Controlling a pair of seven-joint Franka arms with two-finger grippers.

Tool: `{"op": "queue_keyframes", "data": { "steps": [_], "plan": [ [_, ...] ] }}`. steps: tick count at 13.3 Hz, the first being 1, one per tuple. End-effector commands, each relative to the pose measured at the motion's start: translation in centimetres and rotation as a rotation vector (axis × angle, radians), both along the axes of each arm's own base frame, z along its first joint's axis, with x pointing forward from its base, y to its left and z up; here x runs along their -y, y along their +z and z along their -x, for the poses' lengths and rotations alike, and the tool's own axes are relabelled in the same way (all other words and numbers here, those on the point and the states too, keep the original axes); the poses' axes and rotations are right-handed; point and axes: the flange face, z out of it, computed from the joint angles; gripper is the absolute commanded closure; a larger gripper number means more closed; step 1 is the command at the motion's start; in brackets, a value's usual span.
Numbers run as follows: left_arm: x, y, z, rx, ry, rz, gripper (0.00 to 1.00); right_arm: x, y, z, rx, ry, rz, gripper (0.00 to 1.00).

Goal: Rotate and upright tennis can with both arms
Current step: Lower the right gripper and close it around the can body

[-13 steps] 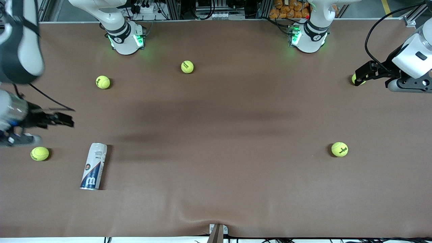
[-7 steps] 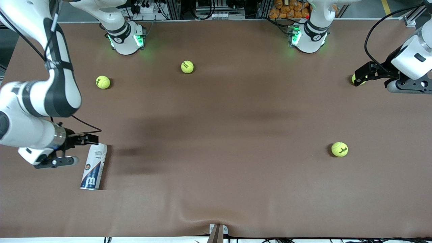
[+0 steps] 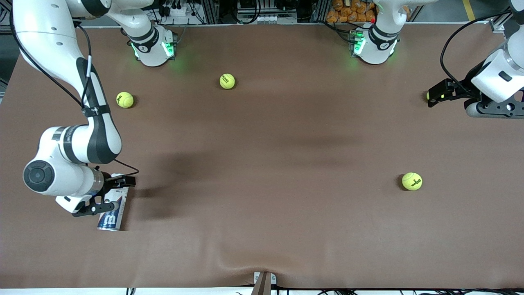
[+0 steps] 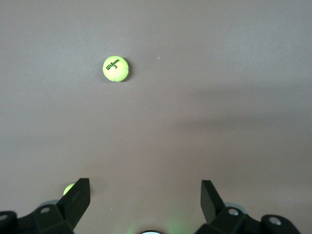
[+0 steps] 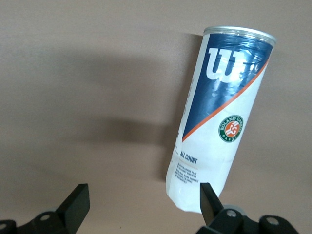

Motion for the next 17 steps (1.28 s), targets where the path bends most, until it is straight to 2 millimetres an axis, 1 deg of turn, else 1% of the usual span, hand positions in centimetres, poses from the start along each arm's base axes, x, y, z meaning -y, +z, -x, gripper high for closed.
{"op": "queue_keyframes", "data": {
  "steps": [1, 2, 3, 5, 9, 10, 11, 13, 15, 17],
  "plan": [
    [-0.3, 0.2, 0.0, 0.005, -0.013, 0.003, 0.0, 1.9, -1.3, -0.9, 0.037, 0.003, -0.008, 0.0],
    [-0.3, 0.2, 0.0, 0.004, -0.013, 0.003, 0.0, 2.2, -2.5, -1.1, 0.04, 0.0, -0.006, 0.0],
    [-0.2, 0.2, -0.1, 0.008, -0.013, 0.004, 0.0, 3.3, -3.6, -1.5, 0.068, -0.013, -0.002, 0.0],
    [-0.2, 0.3, -0.1, 0.009, -0.013, 0.005, 0.0, 4.5, -5.1, -2.3, 0.135, -0.01, 0.004, 0.0],
    [-0.6, 0.4, -0.3, 0.02, -0.007, 0.006, 0.0, 6.4, -8.4, -2.2, 0.136, -0.015, 0.008, 0.0],
    [-0.6, 0.4, -0.3, 0.02, -0.005, 0.006, 0.0, 6.5, -9.2, -2.3, 0.148, -0.016, 0.01, 0.0],
    [-0.6, 0.4, -0.3, 0.02, -0.005, 0.006, 0.0, 6.8, -9.7, -2.4, 0.154, -0.017, 0.012, 0.0],
    [-0.8, 0.4, -0.3, 0.02, -0.002, 0.006, 0.0, 6.8, -9.8, -2.3, 0.153, -0.017, 0.011, 0.0],
    [-0.8, 0.4, -0.3, 0.02, -0.002, 0.006, 0.0, 6.3, -9.8, -2.4, 0.153, -0.01, 0.01, 0.01],
    [-0.9, 0.4, -0.3, 0.02, -0.001, 0.006, 0.0, 6.0, -9.9, -2.3, 0.15, -0.003, 0.009, 0.27]
  ]
}}
